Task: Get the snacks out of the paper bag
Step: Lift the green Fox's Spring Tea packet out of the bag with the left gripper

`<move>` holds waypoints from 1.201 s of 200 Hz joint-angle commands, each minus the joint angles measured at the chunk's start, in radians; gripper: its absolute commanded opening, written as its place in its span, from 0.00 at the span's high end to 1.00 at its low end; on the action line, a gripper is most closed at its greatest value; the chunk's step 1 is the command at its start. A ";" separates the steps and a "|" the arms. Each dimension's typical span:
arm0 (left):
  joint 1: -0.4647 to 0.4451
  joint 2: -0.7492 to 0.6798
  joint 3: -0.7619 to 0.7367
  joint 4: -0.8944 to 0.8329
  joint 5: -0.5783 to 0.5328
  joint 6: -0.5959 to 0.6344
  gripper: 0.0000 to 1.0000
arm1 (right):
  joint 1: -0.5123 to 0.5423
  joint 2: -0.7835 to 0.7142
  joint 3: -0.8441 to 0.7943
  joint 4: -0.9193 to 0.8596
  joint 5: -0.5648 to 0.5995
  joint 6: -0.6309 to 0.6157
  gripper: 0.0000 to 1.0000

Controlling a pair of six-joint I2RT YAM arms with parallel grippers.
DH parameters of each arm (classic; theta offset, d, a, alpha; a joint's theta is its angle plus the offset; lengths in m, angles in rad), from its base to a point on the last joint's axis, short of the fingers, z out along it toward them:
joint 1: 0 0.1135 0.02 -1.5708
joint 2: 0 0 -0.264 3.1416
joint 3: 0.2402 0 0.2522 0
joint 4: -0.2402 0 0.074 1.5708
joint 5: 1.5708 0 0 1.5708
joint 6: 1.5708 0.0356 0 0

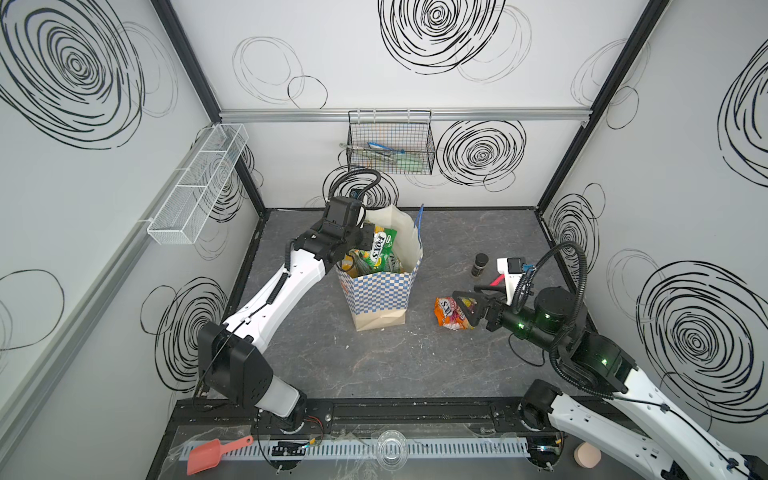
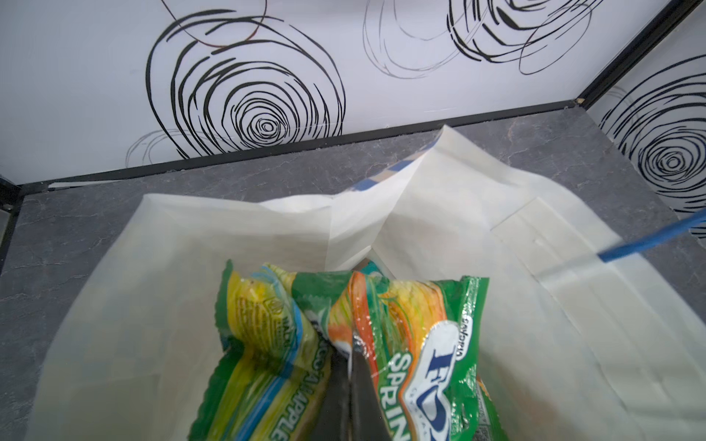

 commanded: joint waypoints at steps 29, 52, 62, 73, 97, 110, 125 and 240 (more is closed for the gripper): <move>-0.018 -0.035 0.037 0.022 -0.007 0.005 1.00 | 0.008 -0.004 -0.009 0.030 0.012 0.012 0.03; -0.029 -0.047 0.064 0.014 -0.031 0.015 1.00 | 0.007 -0.006 -0.004 0.030 0.014 0.014 0.03; -0.032 -0.054 0.074 0.019 -0.043 0.022 1.00 | 0.008 -0.007 -0.003 0.034 0.015 0.015 0.03; -0.038 -0.061 0.079 0.029 -0.058 0.031 1.00 | 0.007 -0.010 -0.006 0.044 0.015 0.018 0.03; -0.059 -0.088 0.099 0.043 -0.098 0.054 1.00 | 0.008 -0.017 -0.018 0.073 0.015 0.024 0.03; -0.072 -0.105 0.118 0.047 -0.124 0.065 1.00 | 0.009 -0.016 -0.023 0.083 0.015 0.025 0.02; -0.090 -0.126 0.143 0.048 -0.157 0.072 1.00 | 0.008 -0.016 -0.025 0.086 0.018 0.020 0.03; -0.459 -0.282 0.187 0.231 -0.341 0.186 1.00 | 0.008 -0.056 -0.044 0.073 0.091 0.000 0.03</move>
